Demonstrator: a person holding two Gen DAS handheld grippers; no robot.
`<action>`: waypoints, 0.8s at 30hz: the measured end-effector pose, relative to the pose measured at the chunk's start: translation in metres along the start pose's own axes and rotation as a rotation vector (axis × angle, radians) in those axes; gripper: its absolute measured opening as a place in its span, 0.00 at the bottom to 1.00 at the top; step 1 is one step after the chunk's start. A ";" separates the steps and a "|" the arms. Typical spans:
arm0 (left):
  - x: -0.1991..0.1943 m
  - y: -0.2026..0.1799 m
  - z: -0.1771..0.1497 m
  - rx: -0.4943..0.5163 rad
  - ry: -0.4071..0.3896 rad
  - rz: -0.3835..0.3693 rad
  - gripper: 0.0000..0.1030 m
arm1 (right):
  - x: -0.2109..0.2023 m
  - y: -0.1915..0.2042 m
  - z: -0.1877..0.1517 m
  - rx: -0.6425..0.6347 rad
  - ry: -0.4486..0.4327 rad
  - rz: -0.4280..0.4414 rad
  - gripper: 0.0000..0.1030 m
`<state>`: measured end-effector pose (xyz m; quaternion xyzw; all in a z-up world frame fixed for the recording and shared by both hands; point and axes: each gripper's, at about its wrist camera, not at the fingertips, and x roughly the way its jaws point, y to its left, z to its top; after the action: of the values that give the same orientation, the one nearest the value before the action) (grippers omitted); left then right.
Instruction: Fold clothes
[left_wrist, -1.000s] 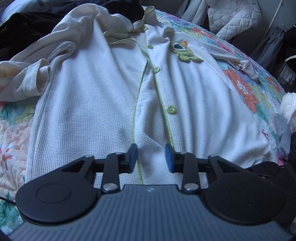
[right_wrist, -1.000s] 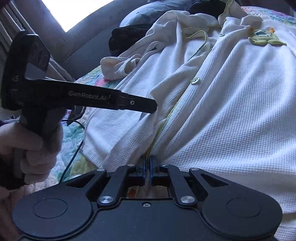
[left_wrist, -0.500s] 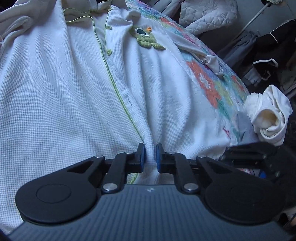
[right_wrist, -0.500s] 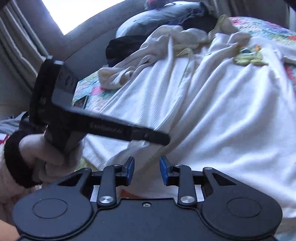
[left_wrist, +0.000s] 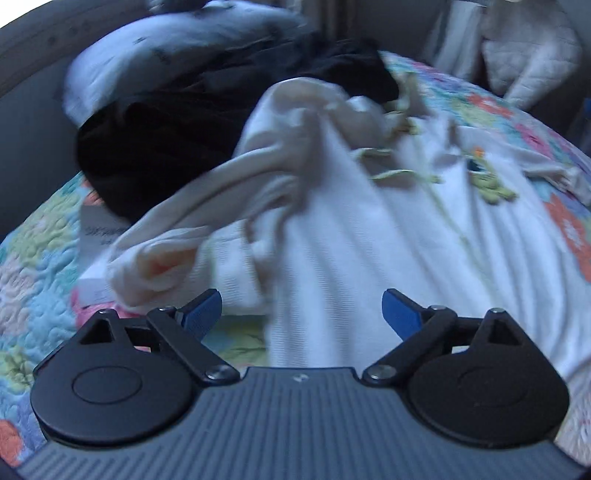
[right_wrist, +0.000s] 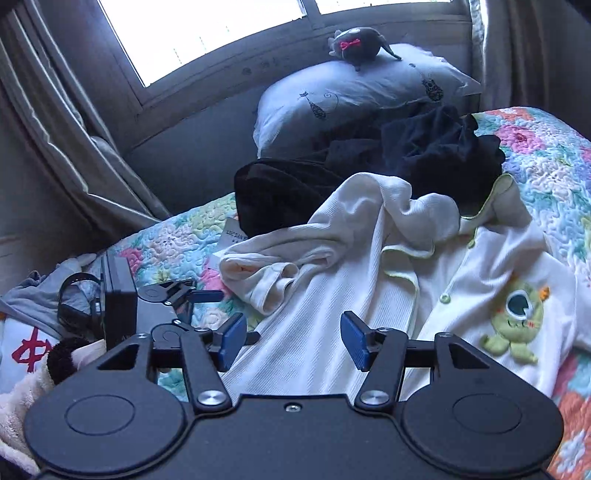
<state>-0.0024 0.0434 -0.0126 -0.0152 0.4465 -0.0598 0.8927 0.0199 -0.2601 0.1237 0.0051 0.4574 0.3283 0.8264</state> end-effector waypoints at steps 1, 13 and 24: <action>0.009 0.019 -0.001 -0.067 0.011 0.018 0.92 | 0.017 -0.006 0.010 -0.006 0.006 -0.009 0.60; 0.084 0.090 0.011 -0.363 -0.100 0.099 0.13 | 0.180 -0.054 0.043 -0.061 0.031 -0.100 0.60; 0.013 0.117 0.017 -0.307 -0.472 0.211 0.13 | 0.243 -0.097 0.096 -0.256 0.033 -0.349 0.64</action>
<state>0.0299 0.1575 -0.0221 -0.1171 0.2296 0.1067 0.9603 0.2336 -0.1752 -0.0331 -0.1844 0.4194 0.2359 0.8570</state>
